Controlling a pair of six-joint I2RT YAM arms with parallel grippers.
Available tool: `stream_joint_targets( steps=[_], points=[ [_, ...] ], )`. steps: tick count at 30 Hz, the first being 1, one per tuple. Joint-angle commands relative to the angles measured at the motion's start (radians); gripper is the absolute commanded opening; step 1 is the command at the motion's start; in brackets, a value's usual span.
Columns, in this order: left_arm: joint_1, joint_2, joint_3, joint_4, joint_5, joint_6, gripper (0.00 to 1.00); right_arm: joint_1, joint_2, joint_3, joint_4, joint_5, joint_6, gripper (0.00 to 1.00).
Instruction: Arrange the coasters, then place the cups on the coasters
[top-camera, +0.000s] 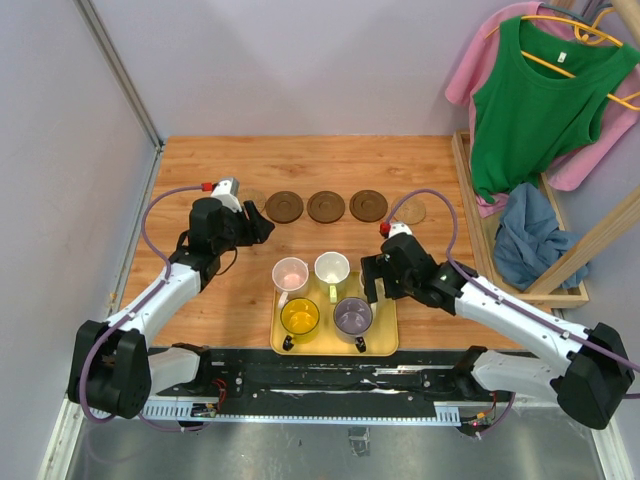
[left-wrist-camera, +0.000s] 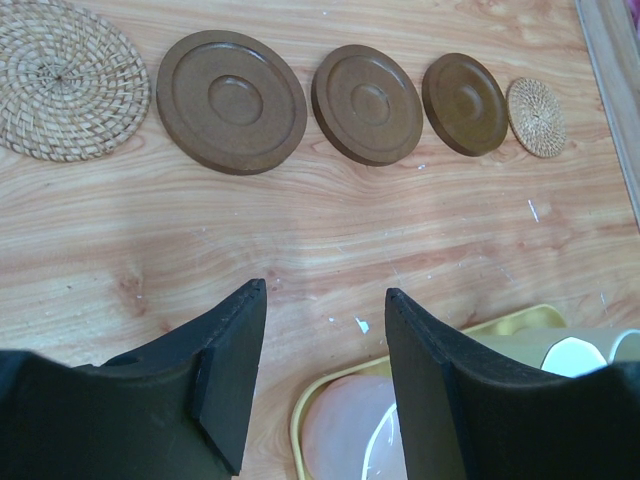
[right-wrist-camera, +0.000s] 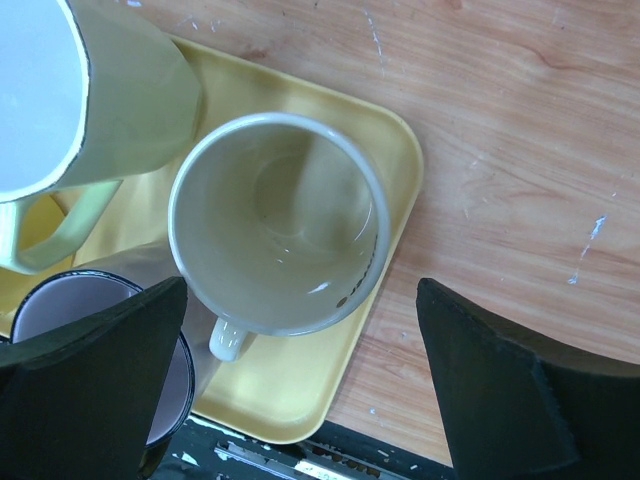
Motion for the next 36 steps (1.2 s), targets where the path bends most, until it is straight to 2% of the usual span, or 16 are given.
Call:
stream_joint_targets(
  steps=[1, 15, 18, 28, 36],
  points=[
    [-0.010, -0.014, -0.004, 0.030, 0.020, -0.010, 0.55, 0.023, 0.014, -0.043, -0.070, 0.039, 0.009, 0.98],
    [-0.016, 0.006, -0.006, 0.046, 0.037, -0.021, 0.55, 0.026, 0.088, -0.052, -0.079, 0.082, 0.020, 1.00],
    [-0.018, 0.005, -0.013, 0.048, 0.034, -0.022, 0.55, 0.027, 0.096, -0.051, -0.067, 0.071, 0.018, 0.93],
    [-0.018, 0.002, -0.033, 0.061, 0.029, -0.026, 0.54, 0.041, 0.094, -0.061, -0.052, 0.081, 0.031, 0.51],
    [-0.018, 0.011, -0.037, 0.069, 0.028, -0.027, 0.55, 0.045, 0.118, -0.069, -0.027, 0.073, 0.030, 0.48]
  ],
)
